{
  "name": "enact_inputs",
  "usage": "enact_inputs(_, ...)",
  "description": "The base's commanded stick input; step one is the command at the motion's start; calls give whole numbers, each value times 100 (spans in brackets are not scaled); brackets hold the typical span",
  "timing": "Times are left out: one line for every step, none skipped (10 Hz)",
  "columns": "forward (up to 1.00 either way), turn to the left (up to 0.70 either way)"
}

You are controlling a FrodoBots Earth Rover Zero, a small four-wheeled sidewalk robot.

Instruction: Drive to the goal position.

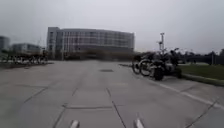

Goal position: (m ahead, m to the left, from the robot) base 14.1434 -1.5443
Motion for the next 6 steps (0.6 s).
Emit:
enact_inputs(100,2)
enact_inputs(100,2)
enact_inputs(100,2)
enact_inputs(100,2)
enact_inputs(100,2)
enact_inputs(100,2)
